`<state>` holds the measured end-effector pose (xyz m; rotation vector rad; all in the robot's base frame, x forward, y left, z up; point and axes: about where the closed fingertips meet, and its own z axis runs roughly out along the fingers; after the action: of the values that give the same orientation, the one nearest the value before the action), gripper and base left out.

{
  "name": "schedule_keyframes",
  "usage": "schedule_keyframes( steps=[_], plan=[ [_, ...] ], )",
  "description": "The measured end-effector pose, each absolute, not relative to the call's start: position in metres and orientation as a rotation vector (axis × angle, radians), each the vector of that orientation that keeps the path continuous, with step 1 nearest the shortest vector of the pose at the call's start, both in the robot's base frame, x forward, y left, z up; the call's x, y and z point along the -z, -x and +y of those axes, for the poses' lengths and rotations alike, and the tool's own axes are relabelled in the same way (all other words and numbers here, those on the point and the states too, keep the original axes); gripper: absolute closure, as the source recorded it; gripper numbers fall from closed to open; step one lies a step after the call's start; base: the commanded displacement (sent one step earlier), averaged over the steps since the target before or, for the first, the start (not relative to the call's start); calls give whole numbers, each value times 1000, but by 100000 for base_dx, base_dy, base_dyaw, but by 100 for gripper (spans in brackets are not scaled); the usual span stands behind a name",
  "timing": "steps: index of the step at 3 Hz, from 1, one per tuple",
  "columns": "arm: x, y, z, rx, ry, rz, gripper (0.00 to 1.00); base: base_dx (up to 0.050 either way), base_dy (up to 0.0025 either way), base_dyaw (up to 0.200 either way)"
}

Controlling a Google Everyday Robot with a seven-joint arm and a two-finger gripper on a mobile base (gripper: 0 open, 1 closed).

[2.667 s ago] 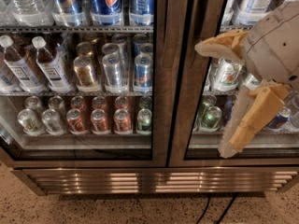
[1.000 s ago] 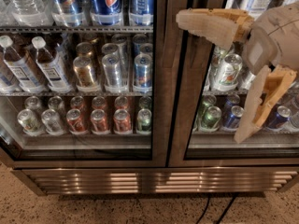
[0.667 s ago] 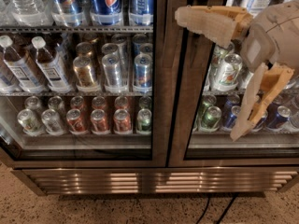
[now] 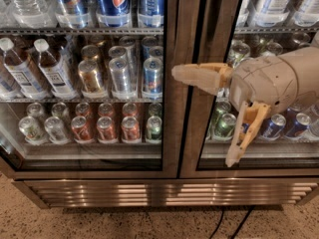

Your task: Open left fridge door

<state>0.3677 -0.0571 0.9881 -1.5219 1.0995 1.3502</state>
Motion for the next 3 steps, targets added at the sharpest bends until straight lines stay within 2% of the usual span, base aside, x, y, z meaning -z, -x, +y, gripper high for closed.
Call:
schedule_keyframes(
  steps=[3],
  plan=[
    [-967,-375,-54,-1420,1465,1128,0,0,0,0]
  ],
)
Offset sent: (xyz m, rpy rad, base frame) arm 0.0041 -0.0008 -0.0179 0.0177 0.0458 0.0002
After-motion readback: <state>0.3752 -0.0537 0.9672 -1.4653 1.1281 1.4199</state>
